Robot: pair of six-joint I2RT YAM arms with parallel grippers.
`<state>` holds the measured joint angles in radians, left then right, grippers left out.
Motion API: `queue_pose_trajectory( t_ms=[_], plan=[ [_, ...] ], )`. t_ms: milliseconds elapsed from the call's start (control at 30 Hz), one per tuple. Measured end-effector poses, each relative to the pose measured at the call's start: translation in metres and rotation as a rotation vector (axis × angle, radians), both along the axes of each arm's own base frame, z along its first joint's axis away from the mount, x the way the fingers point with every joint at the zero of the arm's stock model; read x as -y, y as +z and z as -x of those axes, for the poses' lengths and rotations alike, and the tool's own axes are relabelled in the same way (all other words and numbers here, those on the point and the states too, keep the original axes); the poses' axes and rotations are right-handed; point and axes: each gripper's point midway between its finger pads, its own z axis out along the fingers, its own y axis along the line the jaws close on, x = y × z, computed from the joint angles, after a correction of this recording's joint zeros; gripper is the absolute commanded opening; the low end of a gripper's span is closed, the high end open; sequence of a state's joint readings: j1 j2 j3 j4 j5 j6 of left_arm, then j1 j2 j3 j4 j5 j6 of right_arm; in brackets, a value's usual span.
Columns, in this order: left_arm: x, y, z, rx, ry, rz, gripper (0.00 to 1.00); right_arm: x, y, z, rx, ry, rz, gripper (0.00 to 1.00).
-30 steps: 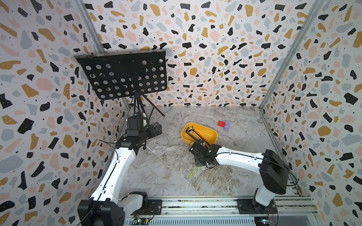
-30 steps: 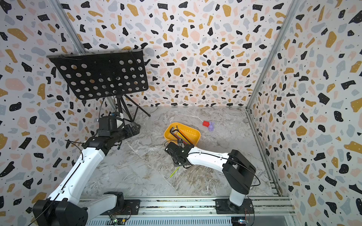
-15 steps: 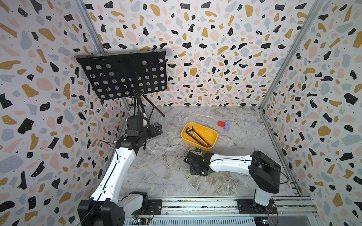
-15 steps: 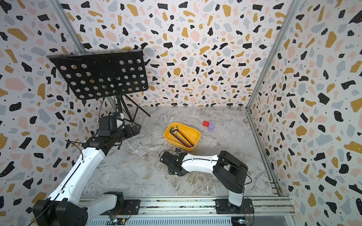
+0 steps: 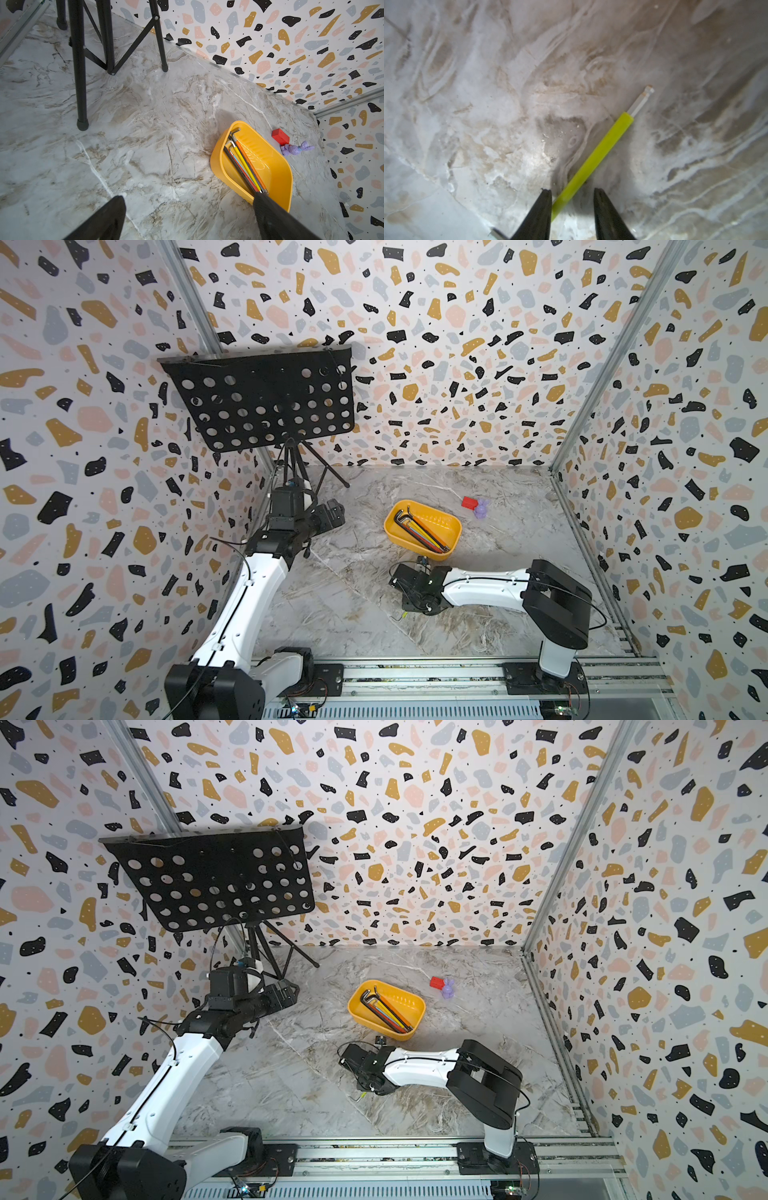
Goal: Put the hex key on the desktop into the storage box
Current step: Pick up the Allen key from the center of the board.
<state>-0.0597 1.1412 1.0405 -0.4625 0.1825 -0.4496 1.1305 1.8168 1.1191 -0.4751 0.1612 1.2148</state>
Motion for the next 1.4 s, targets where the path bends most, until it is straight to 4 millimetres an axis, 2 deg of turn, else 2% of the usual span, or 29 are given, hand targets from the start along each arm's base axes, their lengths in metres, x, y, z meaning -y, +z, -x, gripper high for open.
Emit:
queue_pose_trajectory(
  t_ms=[233,533,800,967,1067,1233,1400],
  plan=[
    [0.0,0.0,0.0,-0.001,0.002,0.003,1.0,0.004,-0.003,-0.008,0.008,0.002,0.016,0.18],
    [0.0,0.0,0.0,-0.001,0.004,0.006,1.0,0.0,-0.004,-0.015,0.023,0.032,0.028,0.01],
    [0.001,0.0,0.0,-0.002,0.001,0.007,1.0,0.007,-0.003,-0.016,0.047,0.109,0.079,0.0],
    [0.004,0.0,0.0,-0.004,-0.013,0.021,1.0,0.031,0.0,-0.012,0.057,0.169,0.163,0.0],
    [0.007,-0.004,-0.001,-0.018,-0.027,0.033,1.0,0.04,0.011,-0.011,0.07,0.204,0.185,0.0],
    [0.017,-0.008,-0.003,-0.033,-0.077,0.073,1.0,0.04,0.046,-0.015,0.139,0.243,0.139,0.0],
    [0.028,-0.009,-0.004,-0.037,-0.129,0.116,1.0,0.04,0.071,-0.018,0.183,0.268,0.1,0.0]
  ],
)
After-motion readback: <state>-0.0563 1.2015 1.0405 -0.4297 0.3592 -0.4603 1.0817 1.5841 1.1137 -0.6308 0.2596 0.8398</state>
